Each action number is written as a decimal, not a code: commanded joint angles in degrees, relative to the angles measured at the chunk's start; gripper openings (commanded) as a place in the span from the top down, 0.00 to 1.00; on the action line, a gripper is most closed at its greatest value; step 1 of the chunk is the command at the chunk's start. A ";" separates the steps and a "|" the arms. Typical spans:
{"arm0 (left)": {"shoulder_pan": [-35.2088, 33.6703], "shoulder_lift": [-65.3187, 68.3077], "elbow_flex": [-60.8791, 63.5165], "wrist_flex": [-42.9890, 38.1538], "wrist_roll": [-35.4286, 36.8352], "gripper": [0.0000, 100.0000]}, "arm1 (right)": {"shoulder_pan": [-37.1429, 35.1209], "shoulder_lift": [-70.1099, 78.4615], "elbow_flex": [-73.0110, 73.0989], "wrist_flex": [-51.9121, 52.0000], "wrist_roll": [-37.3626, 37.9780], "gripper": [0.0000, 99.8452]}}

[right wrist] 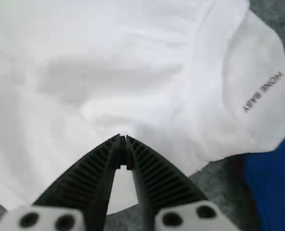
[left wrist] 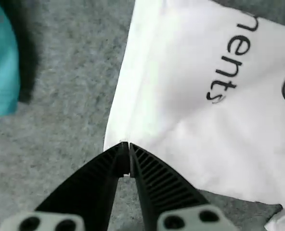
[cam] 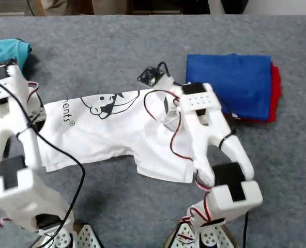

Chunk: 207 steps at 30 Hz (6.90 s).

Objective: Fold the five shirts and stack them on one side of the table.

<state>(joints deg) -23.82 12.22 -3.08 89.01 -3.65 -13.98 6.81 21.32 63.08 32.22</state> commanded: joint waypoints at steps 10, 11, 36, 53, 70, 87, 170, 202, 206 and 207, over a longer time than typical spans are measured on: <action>-0.26 13.76 -10.55 -3.69 -3.43 0.98 | 12.26 11.38 -9.98 0.35 4.48 1.00; -0.35 13.76 -10.55 -3.69 -4.57 0.98 | 13.05 11.38 -10.51 0.62 5.19 1.00; 2.37 -5.41 7.65 4.31 -13.54 0.98 | -3.91 -8.22 -7.60 7.03 2.02 1.00; -0.97 -13.58 35.08 -9.05 -13.80 0.98 | -2.07 24.31 -32.13 -2.11 0.09 1.00; -2.55 -14.11 32.44 -2.64 -20.31 0.98 | 1.10 34.68 -64.92 23.03 2.64 1.00; 6.33 -18.59 32.88 -9.93 -4.48 0.98 | -0.75 43.82 -68.09 19.08 2.37 1.00; -13.98 -33.54 36.48 -6.51 -23.91 0.98 | -17.36 -23.43 34.95 -7.82 21.10 0.88; -13.98 -33.54 36.48 -6.33 -24.00 0.98 | -16.13 -19.21 26.33 0.00 21.36 0.98; -13.98 -33.54 36.48 -6.33 -24.00 0.98 | -16.13 -19.21 26.51 0.00 21.27 0.95; -13.98 -33.54 36.48 -6.24 -24.00 0.98 | -16.13 -19.21 26.51 0.00 21.27 0.93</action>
<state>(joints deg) -37.27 -19.60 33.58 83.03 -27.38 -31.03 -12.18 49.98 62.37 54.11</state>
